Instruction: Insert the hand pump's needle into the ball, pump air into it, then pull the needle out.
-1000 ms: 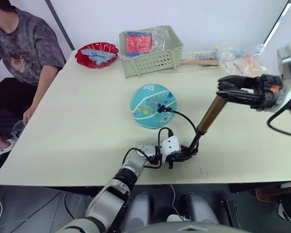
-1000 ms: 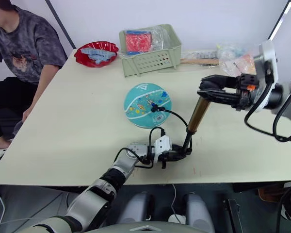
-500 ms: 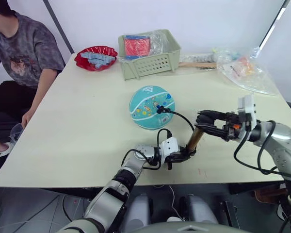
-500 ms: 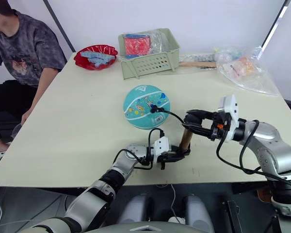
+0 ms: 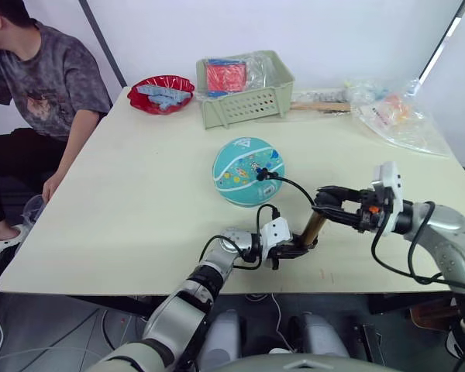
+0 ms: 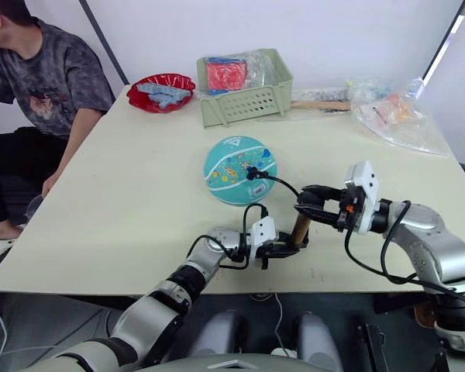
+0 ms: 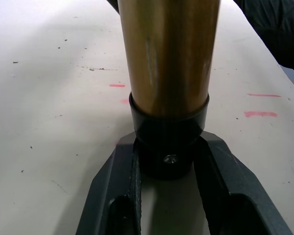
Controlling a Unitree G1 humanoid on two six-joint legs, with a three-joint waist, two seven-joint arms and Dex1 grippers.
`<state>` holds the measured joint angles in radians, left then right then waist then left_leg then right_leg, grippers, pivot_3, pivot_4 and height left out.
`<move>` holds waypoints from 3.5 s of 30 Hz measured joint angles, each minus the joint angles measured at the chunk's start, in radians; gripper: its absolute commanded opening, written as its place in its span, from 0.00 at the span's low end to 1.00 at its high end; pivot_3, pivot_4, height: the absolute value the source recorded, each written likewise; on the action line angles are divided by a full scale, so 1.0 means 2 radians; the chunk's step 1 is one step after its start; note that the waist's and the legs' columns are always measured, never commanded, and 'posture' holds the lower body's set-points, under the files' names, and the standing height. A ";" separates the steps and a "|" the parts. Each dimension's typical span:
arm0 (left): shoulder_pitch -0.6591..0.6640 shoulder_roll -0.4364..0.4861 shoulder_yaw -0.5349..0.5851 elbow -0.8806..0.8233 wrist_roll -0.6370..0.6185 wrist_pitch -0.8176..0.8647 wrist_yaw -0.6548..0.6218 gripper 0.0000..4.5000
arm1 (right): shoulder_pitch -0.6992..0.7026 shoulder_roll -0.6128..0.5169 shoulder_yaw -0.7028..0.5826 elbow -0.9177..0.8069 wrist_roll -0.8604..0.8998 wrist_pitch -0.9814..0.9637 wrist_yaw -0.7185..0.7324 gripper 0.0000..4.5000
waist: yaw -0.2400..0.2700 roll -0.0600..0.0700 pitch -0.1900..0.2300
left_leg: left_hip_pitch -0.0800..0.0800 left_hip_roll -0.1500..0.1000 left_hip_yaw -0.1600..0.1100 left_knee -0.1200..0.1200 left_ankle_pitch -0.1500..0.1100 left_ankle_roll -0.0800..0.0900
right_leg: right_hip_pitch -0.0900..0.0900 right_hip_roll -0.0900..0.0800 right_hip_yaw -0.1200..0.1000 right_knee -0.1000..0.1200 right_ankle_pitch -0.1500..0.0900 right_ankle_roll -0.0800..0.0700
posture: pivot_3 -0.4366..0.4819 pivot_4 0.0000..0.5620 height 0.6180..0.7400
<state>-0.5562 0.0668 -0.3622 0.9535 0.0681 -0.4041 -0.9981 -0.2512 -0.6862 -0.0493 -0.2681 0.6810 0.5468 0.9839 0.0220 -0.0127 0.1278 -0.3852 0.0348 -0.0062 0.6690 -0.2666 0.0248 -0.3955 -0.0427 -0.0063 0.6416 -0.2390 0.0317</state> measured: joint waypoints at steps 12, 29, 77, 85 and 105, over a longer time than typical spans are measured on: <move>0.051 -0.038 -0.017 0.018 0.038 -0.082 0.166 0.24 | -0.120 -0.076 -0.062 -0.001 0.101 0.113 0.008 0.40 | 0.010 0.010 -0.004 | 0.007 -0.008 -0.001 -0.003 -0.003 0.003 | 0.012 -0.013 -0.002 -0.003 -0.004 0.010 | 0.48 0.27 0.98; 0.029 0.021 -0.019 -0.063 -0.012 0.013 -0.020 0.24 | -0.075 -0.071 -0.079 -0.027 0.111 0.071 0.013 0.40 | -0.006 0.002 0.002 | -0.003 -0.007 -0.003 -0.007 -0.002 0.004 | 0.000 -0.012 -0.009 -0.008 0.002 0.007 | 0.48 0.27 0.98; 0.020 0.013 -0.013 -0.024 -0.011 -0.031 -0.009 0.24 | -0.098 -0.109 -0.087 0.007 0.114 0.044 0.039 0.40 | -0.004 0.001 0.006 | 0.001 -0.007 -0.002 -0.007 -0.002 0.004 | 0.003 -0.012 -0.007 -0.008 0.001 0.005 | 0.48 0.27 0.98; 0.022 0.012 -0.012 -0.019 -0.011 -0.041 -0.005 0.24 | -0.104 -0.117 -0.102 0.013 0.119 0.049 0.039 0.40 | -0.004 0.001 0.006 | 0.001 -0.007 -0.002 -0.007 -0.002 0.004 | 0.003 -0.012 -0.007 -0.008 0.001 0.005 | 0.48 0.27 0.98; 0.011 0.021 -0.001 -0.032 -0.015 -0.005 -0.041 0.24 | 0.026 -0.011 -0.032 -0.018 -0.007 -0.099 0.022 0.40 | -0.006 -0.002 0.006 | 0.002 -0.006 -0.002 -0.007 -0.002 0.004 | 0.003 -0.009 -0.007 -0.008 0.002 0.007 | 0.48 0.27 0.98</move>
<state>-0.5339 0.1080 -0.3651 0.8894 0.0372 -0.4139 -1.0798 -0.1984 -0.7085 -0.1142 -0.3048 0.6662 0.3487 1.0271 0.0103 -0.0163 0.1394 -0.3819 0.0226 -0.0102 0.6550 -0.2713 0.0331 -0.3888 -0.0598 -0.0198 0.6250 -0.2354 0.0447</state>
